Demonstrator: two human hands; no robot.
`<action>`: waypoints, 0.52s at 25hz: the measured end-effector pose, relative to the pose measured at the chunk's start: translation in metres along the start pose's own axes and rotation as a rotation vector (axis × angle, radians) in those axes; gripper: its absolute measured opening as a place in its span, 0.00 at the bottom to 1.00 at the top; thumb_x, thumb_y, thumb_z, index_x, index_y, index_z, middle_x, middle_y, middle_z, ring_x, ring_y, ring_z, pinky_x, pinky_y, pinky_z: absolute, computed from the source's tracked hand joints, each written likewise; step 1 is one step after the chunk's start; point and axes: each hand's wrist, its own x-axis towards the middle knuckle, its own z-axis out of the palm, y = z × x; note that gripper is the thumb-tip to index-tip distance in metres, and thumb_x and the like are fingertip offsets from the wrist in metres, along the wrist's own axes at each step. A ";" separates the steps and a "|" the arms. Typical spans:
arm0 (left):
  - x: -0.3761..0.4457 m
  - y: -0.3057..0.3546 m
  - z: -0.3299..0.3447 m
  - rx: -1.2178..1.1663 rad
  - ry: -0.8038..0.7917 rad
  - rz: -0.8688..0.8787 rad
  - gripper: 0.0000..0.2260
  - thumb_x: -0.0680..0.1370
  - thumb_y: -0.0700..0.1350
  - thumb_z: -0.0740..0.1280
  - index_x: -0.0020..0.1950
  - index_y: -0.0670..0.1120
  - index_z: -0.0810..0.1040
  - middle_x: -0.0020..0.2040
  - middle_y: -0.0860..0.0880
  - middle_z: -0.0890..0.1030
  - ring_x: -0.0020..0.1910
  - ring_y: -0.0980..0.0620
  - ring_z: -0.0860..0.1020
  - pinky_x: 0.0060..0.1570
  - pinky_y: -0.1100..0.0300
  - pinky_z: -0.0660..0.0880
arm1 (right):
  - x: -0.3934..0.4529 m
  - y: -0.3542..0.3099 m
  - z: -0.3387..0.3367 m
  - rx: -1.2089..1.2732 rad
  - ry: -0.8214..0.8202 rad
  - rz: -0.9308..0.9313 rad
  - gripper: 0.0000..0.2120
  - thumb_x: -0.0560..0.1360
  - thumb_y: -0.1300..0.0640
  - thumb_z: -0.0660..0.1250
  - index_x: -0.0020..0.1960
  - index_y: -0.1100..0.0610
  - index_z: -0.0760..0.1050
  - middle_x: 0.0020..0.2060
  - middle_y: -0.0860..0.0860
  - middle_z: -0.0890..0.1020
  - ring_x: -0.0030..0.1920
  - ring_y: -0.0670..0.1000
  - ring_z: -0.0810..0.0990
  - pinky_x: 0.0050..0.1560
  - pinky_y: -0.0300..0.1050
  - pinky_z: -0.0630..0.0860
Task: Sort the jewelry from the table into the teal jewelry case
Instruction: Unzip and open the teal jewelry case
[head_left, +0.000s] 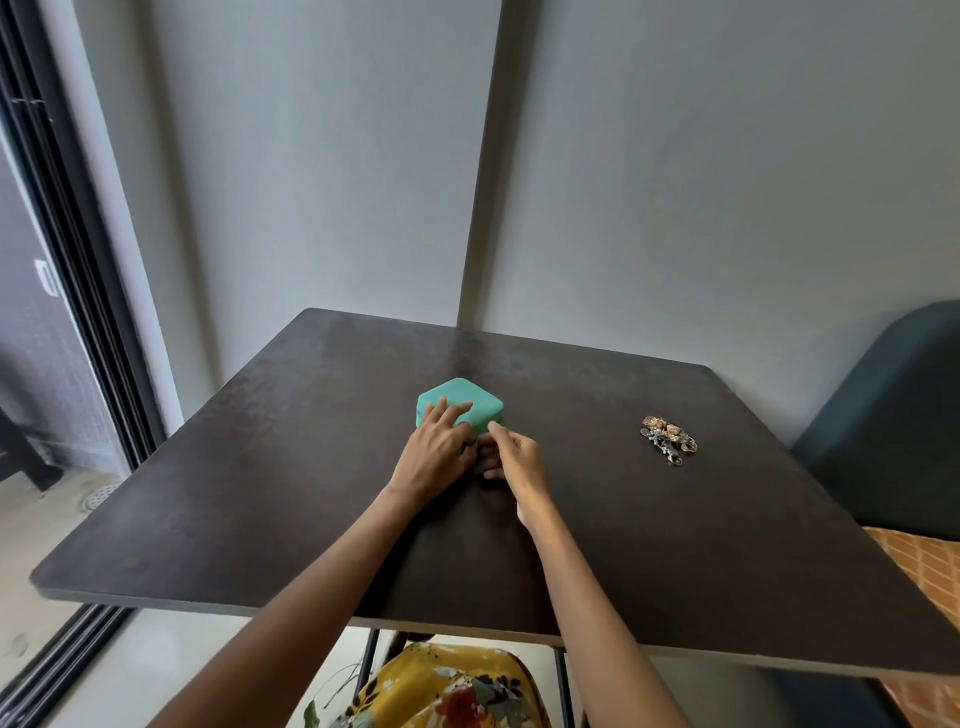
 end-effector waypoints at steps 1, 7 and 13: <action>0.000 0.000 0.002 -0.021 0.001 -0.017 0.07 0.76 0.43 0.66 0.46 0.39 0.79 0.68 0.42 0.73 0.71 0.37 0.64 0.69 0.43 0.63 | 0.004 0.000 0.004 -0.001 0.056 0.004 0.11 0.77 0.48 0.63 0.48 0.56 0.76 0.43 0.53 0.81 0.36 0.48 0.79 0.35 0.43 0.80; -0.002 0.001 -0.008 -0.272 0.029 -0.140 0.07 0.74 0.41 0.67 0.48 0.43 0.84 0.66 0.49 0.76 0.72 0.46 0.65 0.68 0.56 0.64 | 0.015 -0.007 0.028 -0.329 0.258 -0.083 0.29 0.70 0.38 0.67 0.65 0.54 0.72 0.59 0.53 0.77 0.57 0.56 0.77 0.54 0.48 0.74; -0.020 -0.037 -0.025 -0.242 0.103 -0.357 0.04 0.70 0.47 0.72 0.41 0.49 0.85 0.68 0.48 0.72 0.70 0.47 0.64 0.70 0.52 0.57 | 0.028 0.001 0.025 -0.281 0.198 -0.131 0.29 0.63 0.34 0.66 0.58 0.48 0.77 0.51 0.47 0.83 0.51 0.51 0.81 0.49 0.47 0.77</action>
